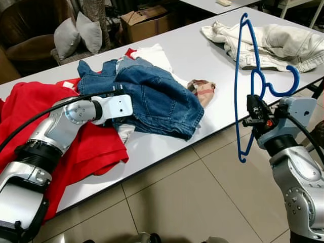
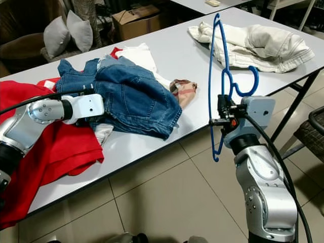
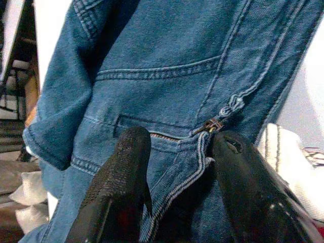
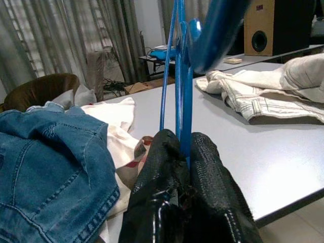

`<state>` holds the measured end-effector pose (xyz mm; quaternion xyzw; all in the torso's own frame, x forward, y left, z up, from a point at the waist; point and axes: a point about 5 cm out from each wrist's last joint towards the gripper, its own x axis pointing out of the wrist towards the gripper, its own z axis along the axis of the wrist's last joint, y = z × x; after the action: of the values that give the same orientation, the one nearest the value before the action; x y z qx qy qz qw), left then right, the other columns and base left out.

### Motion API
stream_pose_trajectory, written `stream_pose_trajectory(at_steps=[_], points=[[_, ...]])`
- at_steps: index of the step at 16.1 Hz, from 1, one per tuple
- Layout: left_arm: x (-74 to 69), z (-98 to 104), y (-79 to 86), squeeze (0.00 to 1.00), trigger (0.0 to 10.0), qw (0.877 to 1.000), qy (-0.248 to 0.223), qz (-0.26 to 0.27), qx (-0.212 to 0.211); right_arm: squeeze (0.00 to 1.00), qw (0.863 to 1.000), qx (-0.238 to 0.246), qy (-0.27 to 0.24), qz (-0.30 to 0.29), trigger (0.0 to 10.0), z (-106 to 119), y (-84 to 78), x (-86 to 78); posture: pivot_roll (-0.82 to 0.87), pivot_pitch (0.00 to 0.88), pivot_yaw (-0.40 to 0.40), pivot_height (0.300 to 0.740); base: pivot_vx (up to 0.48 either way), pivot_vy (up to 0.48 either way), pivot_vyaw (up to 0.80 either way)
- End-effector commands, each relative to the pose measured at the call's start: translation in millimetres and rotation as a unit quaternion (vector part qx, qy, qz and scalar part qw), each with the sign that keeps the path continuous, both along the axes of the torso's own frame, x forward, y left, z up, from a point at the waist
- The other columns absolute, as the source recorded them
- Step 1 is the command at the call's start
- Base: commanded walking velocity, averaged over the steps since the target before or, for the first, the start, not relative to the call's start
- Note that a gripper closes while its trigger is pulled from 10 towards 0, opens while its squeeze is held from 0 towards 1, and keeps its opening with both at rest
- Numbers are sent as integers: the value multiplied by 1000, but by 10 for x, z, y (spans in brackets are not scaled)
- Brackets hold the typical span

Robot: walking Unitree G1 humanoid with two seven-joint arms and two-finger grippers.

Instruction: Hang hanger

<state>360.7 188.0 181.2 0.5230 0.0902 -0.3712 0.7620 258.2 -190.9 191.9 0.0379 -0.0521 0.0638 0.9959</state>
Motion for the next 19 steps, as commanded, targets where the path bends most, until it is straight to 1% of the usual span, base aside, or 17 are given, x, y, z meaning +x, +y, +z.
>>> stream_pose_trajectory(at_steps=[1,2,3,4,6,9,10,13,14,17,18,19], points=[[37,9,71,0,10000,999,-24,28,-10,0,1000,1,5,13,10000,0,42,26,-198,32,105,740,0,0,0],[83,50,85,0,3804,997,-49,50,-23,0,1000,1,5,13,10000,1,41,27,-198,31,102,740,0,0,0],[96,62,93,0,3804,997,-52,58,-28,0,1000,1,5,13,10000,1,40,28,-198,31,102,740,0,0,0],[101,65,108,0,0,996,-51,64,-27,0,1000,1,5,14,10000,2,42,29,-198,31,102,740,0,0,0],[99,52,121,0,0,996,-56,62,-17,0,1000,1,4,15,10000,7,44,37,-198,30,98,740,0,0,0],[126,103,96,0,0,993,-79,70,-49,0,1000,1,4,16,10000,11,44,47,-197,30,92,740,0,0,0],[127,105,92,0,0,993,-79,69,-50,0,1000,0,4,16,10000,11,45,49,-197,30,92,740,0,0,0],[71,-12,73,0,0,998,-41,44,-26,0,1000,0,4,18,10000,11,51,55,-196,29,92,740,0,0,0],[23,-94,49,0,0,999,-18,27,-15,0,1000,1,4,18,10000,12,54,59,-195,29,93,740,0,0,0],[-22,-182,-4,0,0,1000,3,10,-8,0,1000,1,4,18,10000,12,56,62,-193,32,95,740,0,0,0],[-46,-231,-20,0,0,1000,13,4,2,0,1000,2,4,18,10000,12,57,63,-193,32,95,740,0,0,0],[-80,-309,-34,0,980,1000,25,-3,16,0,1000,2,3,17,10000,11,57,63,-191,34,96,740,0,0,0]])
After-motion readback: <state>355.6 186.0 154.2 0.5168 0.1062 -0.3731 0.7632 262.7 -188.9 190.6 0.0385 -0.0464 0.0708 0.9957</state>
